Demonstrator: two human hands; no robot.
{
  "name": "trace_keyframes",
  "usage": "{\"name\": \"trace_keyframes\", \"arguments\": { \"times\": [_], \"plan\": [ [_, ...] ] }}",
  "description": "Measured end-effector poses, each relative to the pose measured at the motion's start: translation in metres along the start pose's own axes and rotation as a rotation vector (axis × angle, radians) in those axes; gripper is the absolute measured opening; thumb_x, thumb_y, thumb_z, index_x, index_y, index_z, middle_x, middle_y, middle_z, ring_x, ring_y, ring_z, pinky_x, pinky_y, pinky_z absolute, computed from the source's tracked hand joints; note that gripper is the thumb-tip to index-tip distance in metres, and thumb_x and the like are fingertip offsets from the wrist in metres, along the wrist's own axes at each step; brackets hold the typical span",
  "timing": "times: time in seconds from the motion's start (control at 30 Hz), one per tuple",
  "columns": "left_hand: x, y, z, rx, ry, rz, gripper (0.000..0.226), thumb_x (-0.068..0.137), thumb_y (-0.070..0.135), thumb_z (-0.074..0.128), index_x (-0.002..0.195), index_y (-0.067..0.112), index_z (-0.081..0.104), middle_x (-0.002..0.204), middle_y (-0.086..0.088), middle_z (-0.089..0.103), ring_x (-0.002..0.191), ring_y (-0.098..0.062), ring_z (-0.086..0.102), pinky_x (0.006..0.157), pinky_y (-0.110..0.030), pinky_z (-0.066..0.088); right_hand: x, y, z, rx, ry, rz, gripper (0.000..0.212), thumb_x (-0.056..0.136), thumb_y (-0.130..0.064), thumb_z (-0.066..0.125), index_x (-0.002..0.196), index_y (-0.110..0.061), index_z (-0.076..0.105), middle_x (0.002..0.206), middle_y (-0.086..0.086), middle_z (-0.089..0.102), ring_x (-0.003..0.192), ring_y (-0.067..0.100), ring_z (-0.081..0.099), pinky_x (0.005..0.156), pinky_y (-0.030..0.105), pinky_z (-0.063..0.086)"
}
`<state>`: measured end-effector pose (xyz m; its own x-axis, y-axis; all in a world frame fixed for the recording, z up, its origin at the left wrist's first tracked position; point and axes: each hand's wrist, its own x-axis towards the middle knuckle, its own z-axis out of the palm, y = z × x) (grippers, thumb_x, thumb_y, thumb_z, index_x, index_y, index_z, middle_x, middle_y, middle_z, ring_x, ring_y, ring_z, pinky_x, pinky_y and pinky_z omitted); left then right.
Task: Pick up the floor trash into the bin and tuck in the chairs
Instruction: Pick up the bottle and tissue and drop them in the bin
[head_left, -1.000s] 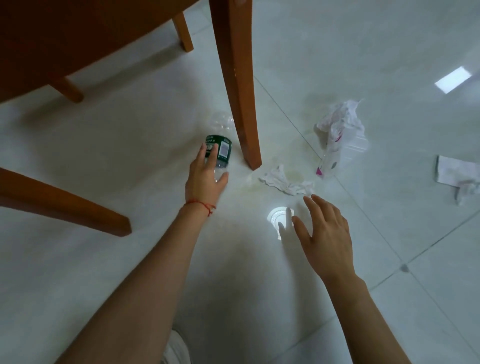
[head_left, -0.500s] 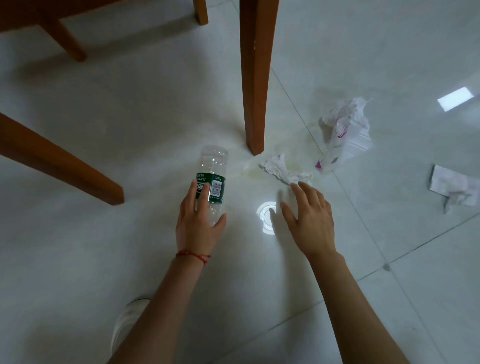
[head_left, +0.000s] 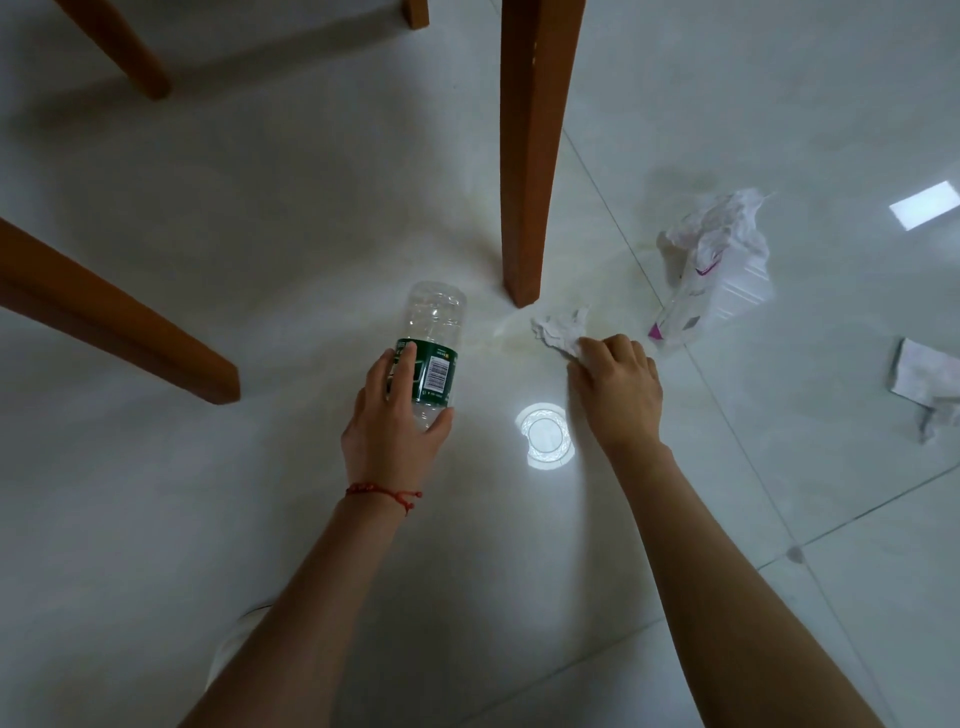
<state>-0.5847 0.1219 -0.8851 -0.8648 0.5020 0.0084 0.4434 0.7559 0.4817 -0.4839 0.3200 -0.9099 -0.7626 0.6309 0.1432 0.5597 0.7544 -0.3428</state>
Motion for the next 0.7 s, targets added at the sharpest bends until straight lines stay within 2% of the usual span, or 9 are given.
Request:
{"name": "trace_keyframes", "arguments": {
  "times": [0.17, 0.3, 0.4, 0.5, 0.6, 0.7],
  "plan": [
    [-0.002, 0.005, -0.003, -0.007, 0.019, -0.013, 0.075, 0.058, 0.018, 0.083, 0.126, 0.008, 0.053, 0.123, -0.017, 0.056, 0.097, -0.036, 0.06, 0.062, -0.04, 0.052, -0.012, 0.002, -0.007, 0.04, 0.033, 0.026, 0.009, 0.074, -0.006, 0.064, 0.08, 0.0, 0.064, 0.067, 0.015, 0.056, 0.062, 0.032, 0.052, 0.057, 0.029, 0.034],
    [-0.006, 0.021, -0.014, -0.032, -0.012, 0.017, 0.073, 0.06, 0.021, 0.081, 0.126, 0.011, 0.052, 0.123, -0.015, 0.056, 0.097, -0.035, 0.061, 0.061, -0.04, 0.052, -0.017, 0.002, -0.029, 0.039, 0.058, 0.032, 0.012, 0.073, -0.002, 0.071, 0.084, -0.001, 0.065, 0.067, 0.014, 0.056, 0.06, 0.032, 0.053, 0.055, 0.028, 0.036],
    [-0.011, 0.043, -0.031, -0.022, -0.028, 0.054, 0.068, 0.063, 0.031, 0.067, 0.126, 0.013, 0.049, 0.122, -0.013, 0.057, 0.094, -0.033, 0.062, 0.06, -0.038, 0.053, -0.024, -0.002, -0.061, 0.069, 0.083, 0.051, 0.011, 0.076, -0.007, 0.068, 0.086, -0.002, 0.066, 0.071, 0.014, 0.059, 0.063, 0.032, 0.054, 0.055, 0.031, 0.042],
    [-0.022, 0.074, -0.052, -0.037, -0.046, 0.069, 0.066, 0.067, 0.042, 0.054, 0.128, 0.019, 0.042, 0.124, -0.012, 0.056, 0.096, -0.031, 0.061, 0.06, -0.036, 0.053, -0.036, -0.005, -0.098, 0.096, 0.09, 0.08, 0.014, 0.077, -0.009, 0.068, 0.089, -0.001, 0.066, 0.074, 0.015, 0.061, 0.065, 0.032, 0.055, 0.057, 0.03, 0.04],
    [-0.037, 0.107, -0.076, -0.049, -0.089, 0.089, 0.066, 0.067, 0.044, 0.051, 0.128, 0.02, 0.04, 0.123, -0.012, 0.056, 0.097, -0.03, 0.061, 0.058, -0.036, 0.054, -0.044, -0.008, -0.136, 0.134, 0.083, 0.143, 0.019, 0.078, -0.013, 0.064, 0.093, -0.001, 0.066, 0.076, 0.015, 0.061, 0.067, 0.033, 0.056, 0.058, 0.034, 0.045],
    [-0.049, 0.136, -0.108, -0.032, -0.134, 0.127, 0.067, 0.067, 0.045, 0.051, 0.128, 0.02, 0.038, 0.122, -0.013, 0.057, 0.096, -0.031, 0.062, 0.058, -0.036, 0.054, -0.05, -0.015, -0.179, 0.165, 0.086, 0.176, 0.021, 0.078, -0.012, 0.065, 0.097, -0.002, 0.066, 0.075, 0.015, 0.06, 0.068, 0.033, 0.055, 0.061, 0.033, 0.043]
  ]
}}
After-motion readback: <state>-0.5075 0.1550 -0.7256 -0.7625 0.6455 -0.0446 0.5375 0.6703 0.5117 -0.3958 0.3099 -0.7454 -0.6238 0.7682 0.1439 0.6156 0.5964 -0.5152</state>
